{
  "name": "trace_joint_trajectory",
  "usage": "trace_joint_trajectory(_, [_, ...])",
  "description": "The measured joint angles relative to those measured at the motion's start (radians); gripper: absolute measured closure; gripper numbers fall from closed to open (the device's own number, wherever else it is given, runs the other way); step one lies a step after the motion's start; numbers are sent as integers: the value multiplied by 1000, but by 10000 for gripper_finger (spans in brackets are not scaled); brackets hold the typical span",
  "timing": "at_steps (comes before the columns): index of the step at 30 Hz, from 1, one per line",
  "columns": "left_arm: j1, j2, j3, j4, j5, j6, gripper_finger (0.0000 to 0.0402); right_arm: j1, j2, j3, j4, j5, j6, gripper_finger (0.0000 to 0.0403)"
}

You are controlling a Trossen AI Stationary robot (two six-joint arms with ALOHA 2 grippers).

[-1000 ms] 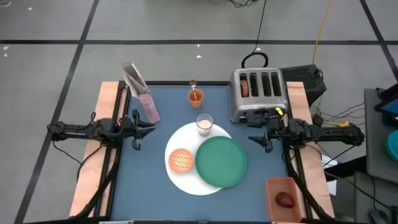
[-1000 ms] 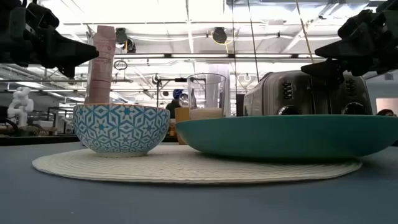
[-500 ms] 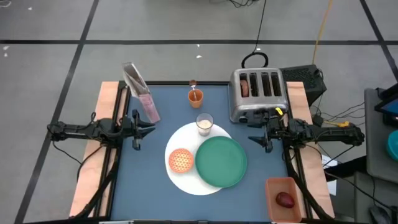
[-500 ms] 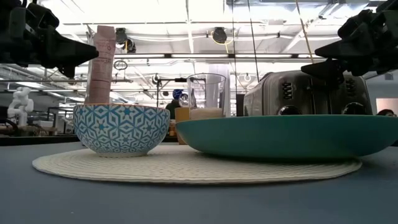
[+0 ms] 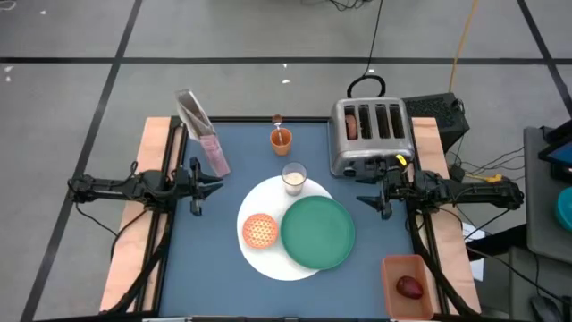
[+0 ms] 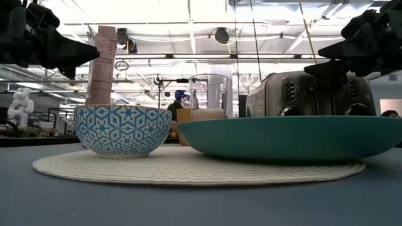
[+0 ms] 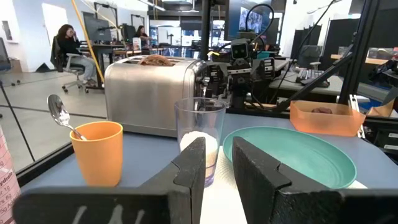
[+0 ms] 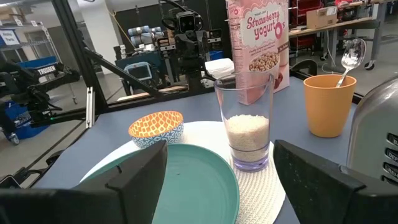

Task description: Arrange a breakfast setting

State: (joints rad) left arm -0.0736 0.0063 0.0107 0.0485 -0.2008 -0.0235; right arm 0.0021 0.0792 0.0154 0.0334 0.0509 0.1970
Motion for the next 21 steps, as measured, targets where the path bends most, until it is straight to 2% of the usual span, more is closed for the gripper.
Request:
trace_joint_trajectory(17, [0, 0, -1, 6, 0, -9, 316, 0, 0, 0, 0, 0, 0, 117])
trace_joint_trajectory(21, [0, 0, -1, 6, 0, -87, 316, 0, 0, 0, 0, 0, 0, 117])
